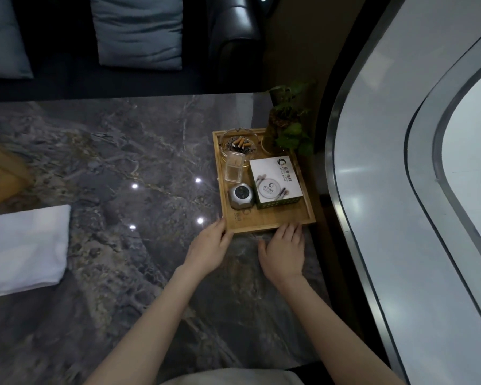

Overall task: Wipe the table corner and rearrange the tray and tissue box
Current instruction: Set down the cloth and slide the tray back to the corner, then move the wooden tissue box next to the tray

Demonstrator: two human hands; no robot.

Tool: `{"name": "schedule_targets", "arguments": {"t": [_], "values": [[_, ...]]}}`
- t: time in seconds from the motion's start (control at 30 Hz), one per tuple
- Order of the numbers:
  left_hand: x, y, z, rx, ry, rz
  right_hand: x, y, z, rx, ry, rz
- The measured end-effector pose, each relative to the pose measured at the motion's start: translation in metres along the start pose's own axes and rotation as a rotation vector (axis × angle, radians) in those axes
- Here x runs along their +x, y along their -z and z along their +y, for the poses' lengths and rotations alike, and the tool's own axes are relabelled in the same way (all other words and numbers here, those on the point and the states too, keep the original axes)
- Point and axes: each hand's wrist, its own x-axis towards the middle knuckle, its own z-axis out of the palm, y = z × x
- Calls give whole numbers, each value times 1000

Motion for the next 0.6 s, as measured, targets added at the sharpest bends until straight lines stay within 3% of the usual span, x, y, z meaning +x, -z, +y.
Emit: {"name": "schedule_targets", "arguments": {"t": [0.23, 0.6], "values": [[-15, 68, -36, 27, 17, 64, -12, 18, -76, 182, 185, 258], [-52, 227, -125, 11, 37, 301, -18, 51, -245, 362, 475, 235]]}}
